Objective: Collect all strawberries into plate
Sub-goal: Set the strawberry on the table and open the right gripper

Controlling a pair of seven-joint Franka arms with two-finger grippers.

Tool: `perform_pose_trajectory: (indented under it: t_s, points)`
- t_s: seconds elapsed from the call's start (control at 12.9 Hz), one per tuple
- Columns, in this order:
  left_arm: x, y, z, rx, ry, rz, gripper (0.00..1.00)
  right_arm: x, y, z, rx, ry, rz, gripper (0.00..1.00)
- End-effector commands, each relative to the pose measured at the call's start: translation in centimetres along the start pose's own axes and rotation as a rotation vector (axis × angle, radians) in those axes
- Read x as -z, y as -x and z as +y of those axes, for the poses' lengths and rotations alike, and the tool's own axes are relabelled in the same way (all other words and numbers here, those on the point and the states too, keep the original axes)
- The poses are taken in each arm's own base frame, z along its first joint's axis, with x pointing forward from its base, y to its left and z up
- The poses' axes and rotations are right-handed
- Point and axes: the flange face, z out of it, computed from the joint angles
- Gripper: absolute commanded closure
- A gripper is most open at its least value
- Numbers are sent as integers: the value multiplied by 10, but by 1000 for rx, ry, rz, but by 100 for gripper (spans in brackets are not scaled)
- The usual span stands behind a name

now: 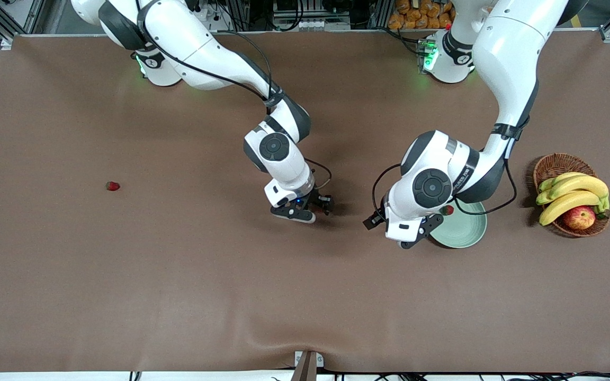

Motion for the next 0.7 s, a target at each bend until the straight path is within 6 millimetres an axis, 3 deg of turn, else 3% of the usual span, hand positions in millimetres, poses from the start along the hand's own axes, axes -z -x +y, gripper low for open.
perform_pose_trajectory:
  t_s: [0.0, 0.15, 0.23, 0.31, 0.39, 0.62]
  points:
    - [-12, 7, 9, 32, 21, -18, 0, 67, -53, 13, -39, 32, 30, 0]
    - [-29, 16, 22, 93, 54, -44, 0, 103, -81, 33, 7, 104, 2, 0]
    - [-37, 34, 35, 121, 79, -50, 0, 122, -103, 55, 2, 157, -3, 0]
    - [-41, 39, 43, 173, 117, -43, 0, 134, -114, 74, 21, 204, -22, 0]
    - [-47, 43, 49, 209, 143, -45, 0, 145, -128, 100, 15, 244, -36, 0]
    - [-66, 88, 84, 237, 193, -48, 0, 177, -162, 183, -50, 299, -65, 0]
